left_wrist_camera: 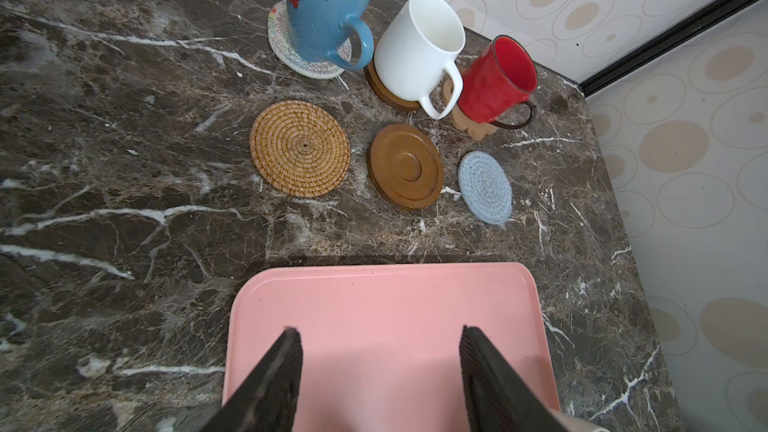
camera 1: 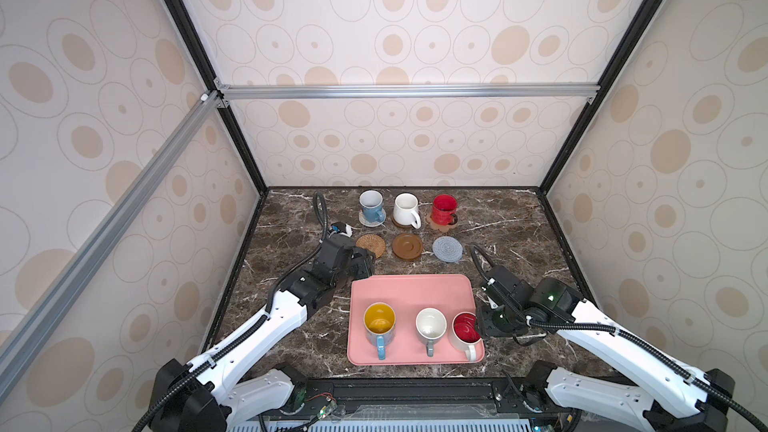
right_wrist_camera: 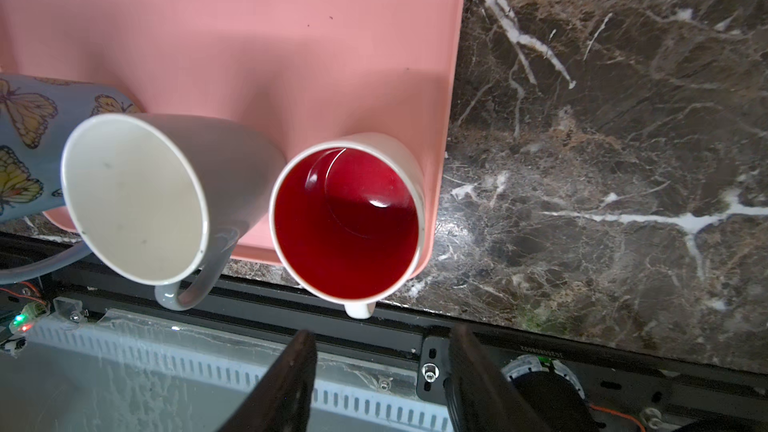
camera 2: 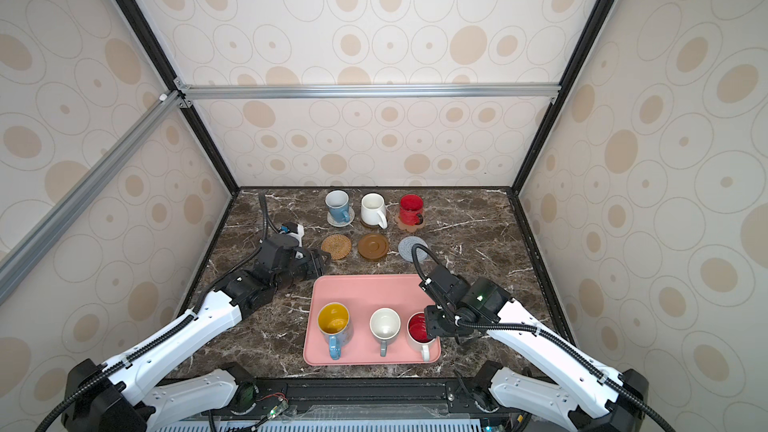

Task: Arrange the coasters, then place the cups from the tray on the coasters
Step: 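Draw the left gripper back while the right gripper moves over the red-inside mug, then lower the right gripper onto the red-inside mug rim and grasp it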

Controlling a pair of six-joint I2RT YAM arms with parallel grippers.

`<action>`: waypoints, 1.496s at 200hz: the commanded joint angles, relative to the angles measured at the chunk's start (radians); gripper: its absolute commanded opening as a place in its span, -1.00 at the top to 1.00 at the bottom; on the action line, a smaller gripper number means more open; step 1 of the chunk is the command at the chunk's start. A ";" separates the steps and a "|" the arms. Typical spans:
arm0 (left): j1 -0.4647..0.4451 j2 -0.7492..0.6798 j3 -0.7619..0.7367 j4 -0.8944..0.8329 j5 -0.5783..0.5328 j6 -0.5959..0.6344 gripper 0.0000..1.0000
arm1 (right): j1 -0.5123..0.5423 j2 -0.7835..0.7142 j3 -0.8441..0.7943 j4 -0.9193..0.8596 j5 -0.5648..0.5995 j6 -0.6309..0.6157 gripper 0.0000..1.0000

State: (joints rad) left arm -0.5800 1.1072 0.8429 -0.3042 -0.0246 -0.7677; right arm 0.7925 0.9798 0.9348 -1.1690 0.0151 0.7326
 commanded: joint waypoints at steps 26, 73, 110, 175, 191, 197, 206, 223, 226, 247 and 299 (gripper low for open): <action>-0.003 0.005 0.001 0.010 -0.022 -0.015 -0.25 | 0.045 0.005 -0.010 -0.008 0.013 0.061 -0.10; 0.001 0.000 -0.006 0.013 -0.041 -0.016 -0.28 | 0.110 0.024 0.019 0.023 0.013 0.109 -0.10; 0.015 -0.015 -0.023 0.016 -0.039 -0.030 -0.30 | 0.206 0.083 0.073 0.041 0.058 0.138 -0.11; 0.043 -0.074 -0.047 -0.033 -0.048 -0.021 -0.31 | 0.333 0.217 0.177 0.102 0.089 0.148 -0.11; 0.045 -0.082 -0.049 -0.041 -0.046 -0.013 -0.32 | 0.337 0.238 0.179 0.097 0.091 0.152 -0.11; 0.046 -0.085 -0.050 -0.047 -0.048 -0.013 -0.32 | 0.339 0.241 0.177 0.092 0.091 0.157 -0.12; 0.047 -0.087 -0.051 -0.057 -0.047 -0.012 -0.32 | 0.341 0.244 0.176 0.089 0.090 0.161 -0.11; 0.049 -0.094 -0.054 -0.067 -0.048 -0.011 -0.32 | 0.347 0.233 0.166 0.078 0.098 0.174 -0.11; 0.049 -0.096 -0.055 -0.068 -0.047 -0.011 -0.32 | 0.348 0.230 0.163 0.073 0.101 0.178 -0.11; 0.049 -0.105 -0.061 -0.067 -0.047 -0.014 -0.32 | 0.350 0.200 0.145 0.003 0.144 0.215 -0.11; 0.052 -0.108 -0.067 -0.066 -0.043 -0.014 -0.33 | 0.352 0.127 0.041 -0.057 0.146 0.273 -0.12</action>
State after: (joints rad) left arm -0.5354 1.0130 0.7788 -0.3496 -0.0544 -0.7773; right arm 1.1339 1.1339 1.0222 -1.1599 0.1398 0.9474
